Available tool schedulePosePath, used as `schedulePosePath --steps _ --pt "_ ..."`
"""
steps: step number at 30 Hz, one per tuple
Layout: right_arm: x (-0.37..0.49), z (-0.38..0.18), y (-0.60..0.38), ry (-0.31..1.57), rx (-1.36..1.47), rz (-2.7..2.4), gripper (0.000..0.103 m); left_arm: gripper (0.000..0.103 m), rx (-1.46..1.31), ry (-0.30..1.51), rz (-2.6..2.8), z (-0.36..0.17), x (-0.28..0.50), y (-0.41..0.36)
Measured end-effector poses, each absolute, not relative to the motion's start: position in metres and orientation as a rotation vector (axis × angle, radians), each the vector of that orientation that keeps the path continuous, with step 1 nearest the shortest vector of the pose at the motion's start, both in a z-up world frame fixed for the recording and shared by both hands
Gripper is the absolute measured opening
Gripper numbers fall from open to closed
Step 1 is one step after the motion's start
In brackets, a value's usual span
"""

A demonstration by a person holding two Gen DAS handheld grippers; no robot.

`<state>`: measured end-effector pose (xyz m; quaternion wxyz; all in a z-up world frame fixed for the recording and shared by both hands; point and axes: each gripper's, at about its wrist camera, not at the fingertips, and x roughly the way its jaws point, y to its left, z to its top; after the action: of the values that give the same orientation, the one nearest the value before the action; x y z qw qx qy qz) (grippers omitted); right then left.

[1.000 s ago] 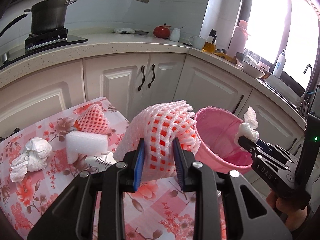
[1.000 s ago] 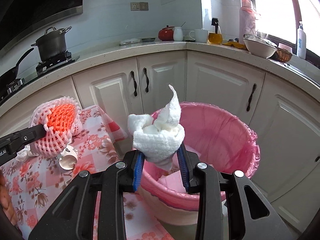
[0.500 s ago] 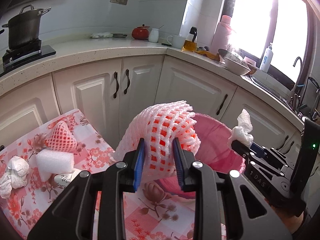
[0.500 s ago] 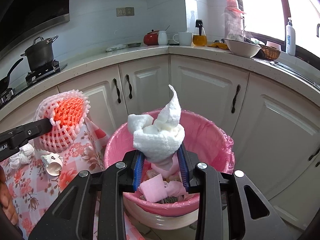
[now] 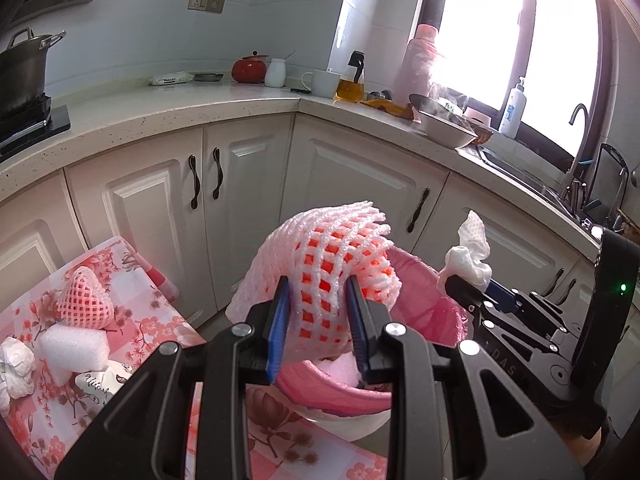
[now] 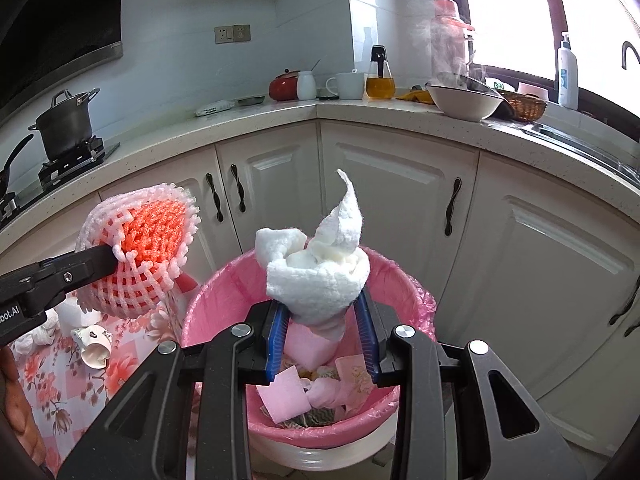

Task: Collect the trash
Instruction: 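Carry foam net and tissue over the pink bin and release both, then move both tools back from the bin toward the table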

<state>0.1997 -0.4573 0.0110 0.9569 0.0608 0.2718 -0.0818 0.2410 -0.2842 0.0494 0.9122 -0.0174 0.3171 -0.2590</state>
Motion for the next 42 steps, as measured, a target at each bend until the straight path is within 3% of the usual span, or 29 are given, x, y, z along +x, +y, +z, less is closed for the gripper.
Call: schedulePosePath --steps 6,9,26,42 --pt "0.199 0.014 -0.466 0.542 0.134 -0.182 0.035 0.032 -0.04 0.643 -0.568 0.05 0.243 -0.298" --pt "0.199 0.014 -0.47 0.545 0.136 -0.199 0.052 0.048 -0.047 0.647 -0.572 0.049 0.247 -0.302" --pt "0.193 0.016 -0.466 0.531 0.141 -0.199 0.057 0.049 -0.073 0.653 -0.529 0.045 0.24 -0.273" --pt "0.193 0.018 -0.429 0.535 0.121 -0.153 0.071 0.053 -0.124 0.637 -0.405 0.043 0.233 -0.191"
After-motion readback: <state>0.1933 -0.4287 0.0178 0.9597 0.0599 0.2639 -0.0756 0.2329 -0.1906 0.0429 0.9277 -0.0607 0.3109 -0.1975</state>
